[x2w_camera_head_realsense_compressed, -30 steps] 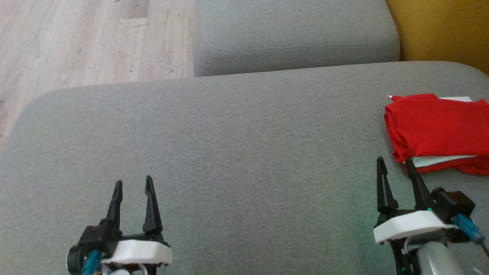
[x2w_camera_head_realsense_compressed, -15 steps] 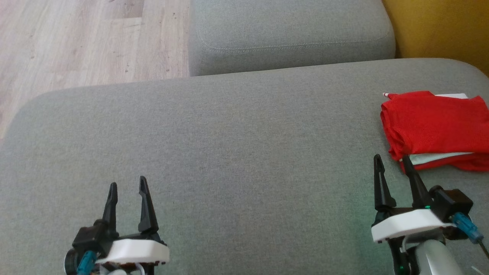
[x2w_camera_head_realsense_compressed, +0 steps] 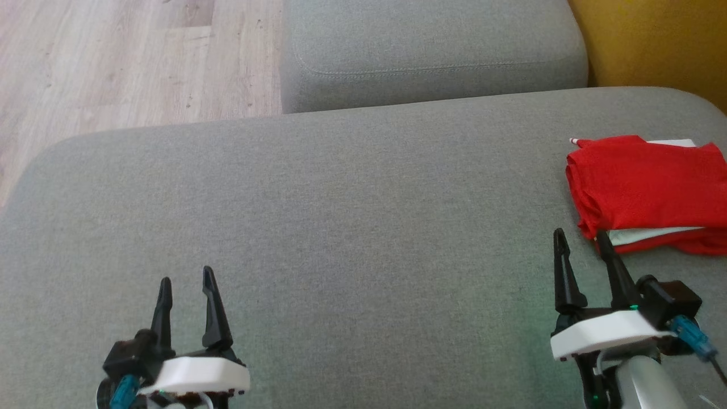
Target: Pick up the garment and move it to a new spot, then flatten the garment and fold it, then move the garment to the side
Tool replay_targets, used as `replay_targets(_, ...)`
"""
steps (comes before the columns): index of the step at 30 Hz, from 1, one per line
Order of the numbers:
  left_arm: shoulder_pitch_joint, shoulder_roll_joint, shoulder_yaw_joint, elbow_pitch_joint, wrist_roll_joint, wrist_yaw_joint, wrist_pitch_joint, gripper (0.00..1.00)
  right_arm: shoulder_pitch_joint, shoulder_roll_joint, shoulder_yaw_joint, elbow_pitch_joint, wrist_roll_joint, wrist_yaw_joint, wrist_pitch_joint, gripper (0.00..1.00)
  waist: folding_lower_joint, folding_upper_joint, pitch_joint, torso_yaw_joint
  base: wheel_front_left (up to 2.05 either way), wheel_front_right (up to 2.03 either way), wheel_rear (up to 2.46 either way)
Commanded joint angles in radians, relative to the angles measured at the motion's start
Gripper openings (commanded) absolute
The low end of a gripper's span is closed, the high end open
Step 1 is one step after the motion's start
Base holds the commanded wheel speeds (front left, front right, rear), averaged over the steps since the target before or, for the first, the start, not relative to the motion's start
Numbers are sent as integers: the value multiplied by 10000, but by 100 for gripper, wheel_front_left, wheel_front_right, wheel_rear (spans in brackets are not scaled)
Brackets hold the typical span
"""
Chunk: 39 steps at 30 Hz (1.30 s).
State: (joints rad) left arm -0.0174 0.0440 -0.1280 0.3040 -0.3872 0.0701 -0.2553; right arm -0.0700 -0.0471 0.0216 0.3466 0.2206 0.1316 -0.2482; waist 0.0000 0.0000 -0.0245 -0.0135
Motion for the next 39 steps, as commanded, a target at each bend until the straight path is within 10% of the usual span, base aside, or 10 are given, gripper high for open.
replay_targets(1,-503,62,348,-273,12,-19,-65,100,-375,-32,271,-387,90,-9,-135,100,0,0,4,-11,0,0,0)
replay_targets(5,-512,62,358,-206,-64,-126,-65,100,-388,-32,310,-414,105,-9,-135,100,0,0,25,-65,0,0,0)
replay_targets(6,7,-4,0,121,-83,-91,5,0,5,4,38,2,85,0,4,0,0,0,23,-61,0,0,0)
replay_targets(39,-97,2,573,248,-3056,-556,908,0,35,1,-301,45,3459,-2,901,0,0,0,85,-14,0,0,0)
